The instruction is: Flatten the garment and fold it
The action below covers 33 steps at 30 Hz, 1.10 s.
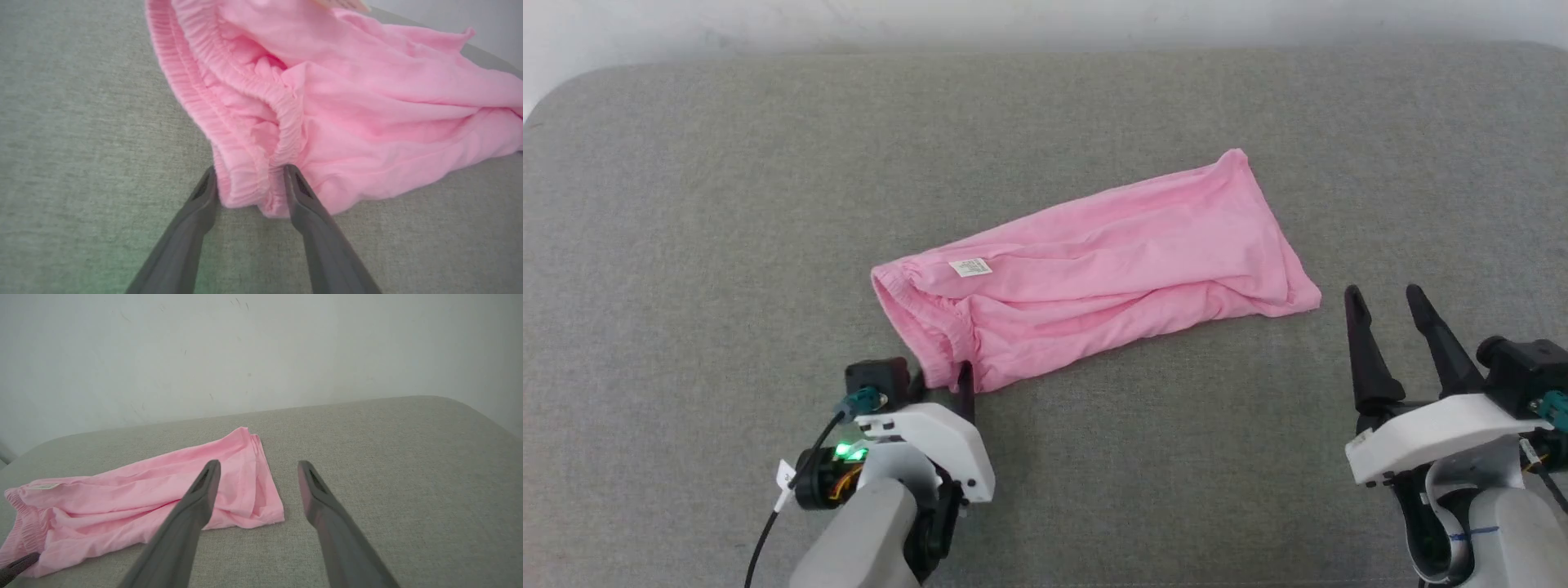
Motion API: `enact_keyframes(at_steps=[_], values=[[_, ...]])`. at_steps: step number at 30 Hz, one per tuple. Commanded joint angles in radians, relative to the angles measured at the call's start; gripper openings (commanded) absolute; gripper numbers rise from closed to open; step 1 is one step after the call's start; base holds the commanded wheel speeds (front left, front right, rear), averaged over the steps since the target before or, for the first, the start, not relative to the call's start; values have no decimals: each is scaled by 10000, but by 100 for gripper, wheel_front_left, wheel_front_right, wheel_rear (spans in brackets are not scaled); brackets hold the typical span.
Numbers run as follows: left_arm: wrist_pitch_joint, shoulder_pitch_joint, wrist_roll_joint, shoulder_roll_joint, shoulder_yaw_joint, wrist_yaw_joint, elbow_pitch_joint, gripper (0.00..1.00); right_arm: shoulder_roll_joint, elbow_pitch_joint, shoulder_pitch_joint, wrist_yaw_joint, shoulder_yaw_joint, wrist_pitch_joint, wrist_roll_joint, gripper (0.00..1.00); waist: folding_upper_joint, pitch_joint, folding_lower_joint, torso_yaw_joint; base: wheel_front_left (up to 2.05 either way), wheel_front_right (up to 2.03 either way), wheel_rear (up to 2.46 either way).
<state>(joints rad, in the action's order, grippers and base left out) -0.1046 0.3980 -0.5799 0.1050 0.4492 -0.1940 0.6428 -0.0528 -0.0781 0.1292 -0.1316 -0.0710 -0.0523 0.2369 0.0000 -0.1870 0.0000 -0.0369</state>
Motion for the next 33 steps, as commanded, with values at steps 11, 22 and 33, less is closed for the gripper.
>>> enact_keyframes(at_steps=[11, 22, 33], values=[[-139, 170, -113, -181, 303, 386, 345, 0, 25, -1613, 1522, 9, -336, 845, -865, 100, 0, -147, 0, 285, 0, 0, 0], [-279, 478, -92, -249, 516, 510, 302, 0, 26, -5249, 3874, 9, -943, 3276, -1747, 100, 0, -521, 0, 736, 0, 0, 0], [-377, 525, -127, -258, 655, 576, 338, 0, 26, -6073, 4456, 9, -734, 5275, -2286, 0, 0, -621, 0, 734, 0, 0, 0]])
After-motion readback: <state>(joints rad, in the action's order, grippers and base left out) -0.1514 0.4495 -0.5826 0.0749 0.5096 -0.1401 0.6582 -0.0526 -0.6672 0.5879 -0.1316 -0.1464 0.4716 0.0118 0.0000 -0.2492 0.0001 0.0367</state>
